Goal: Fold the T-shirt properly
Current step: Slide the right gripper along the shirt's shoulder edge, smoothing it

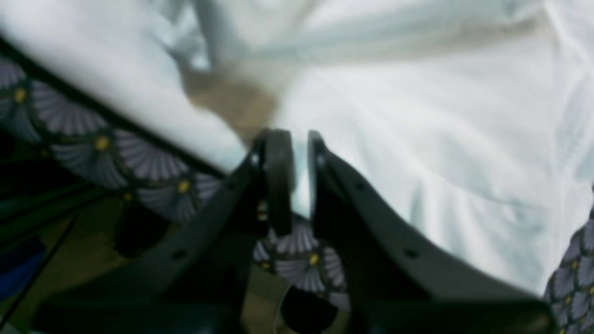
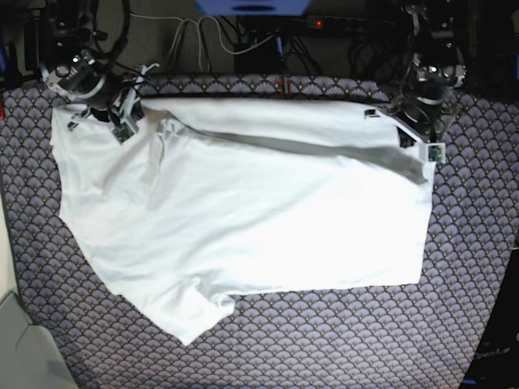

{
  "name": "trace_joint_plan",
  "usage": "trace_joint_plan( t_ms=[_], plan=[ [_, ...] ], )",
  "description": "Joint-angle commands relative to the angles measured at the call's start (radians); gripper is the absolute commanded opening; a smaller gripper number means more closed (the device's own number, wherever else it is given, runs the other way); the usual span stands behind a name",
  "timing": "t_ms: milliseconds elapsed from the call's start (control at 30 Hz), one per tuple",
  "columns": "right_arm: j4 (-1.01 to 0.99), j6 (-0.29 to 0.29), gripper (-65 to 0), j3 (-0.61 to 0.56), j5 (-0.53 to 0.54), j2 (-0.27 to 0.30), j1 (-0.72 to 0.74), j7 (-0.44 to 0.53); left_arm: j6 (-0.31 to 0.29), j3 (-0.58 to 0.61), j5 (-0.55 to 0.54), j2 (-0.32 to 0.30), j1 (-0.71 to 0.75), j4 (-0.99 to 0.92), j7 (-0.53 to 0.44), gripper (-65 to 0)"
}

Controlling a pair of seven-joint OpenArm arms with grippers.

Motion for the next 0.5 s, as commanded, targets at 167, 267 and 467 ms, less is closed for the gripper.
trace_joint_plan(
  t_ms=[167,267,467],
  plan=[
    [0.012,-0.004,-59.6,-0.043,0.01,-0.007,0.035,0.014,0.0,-0.002,-0.004,-0.007,0.0,0.018,-0.02,-64.6],
    [-0.014,-0.004,-59.6,-0.068,0.01,-0.009,0.046,0.014,0.0,-0.002,-0.004,-0.007,0.0,0.02,-0.02,-64.6],
    [-0.061,-0.004,-59.6,-0.137,0.01,-0.01,0.078,0.014,0.0,-0.002,-0.004,-0.007,0.0,0.023,-0.02,-64.6]
  ],
)
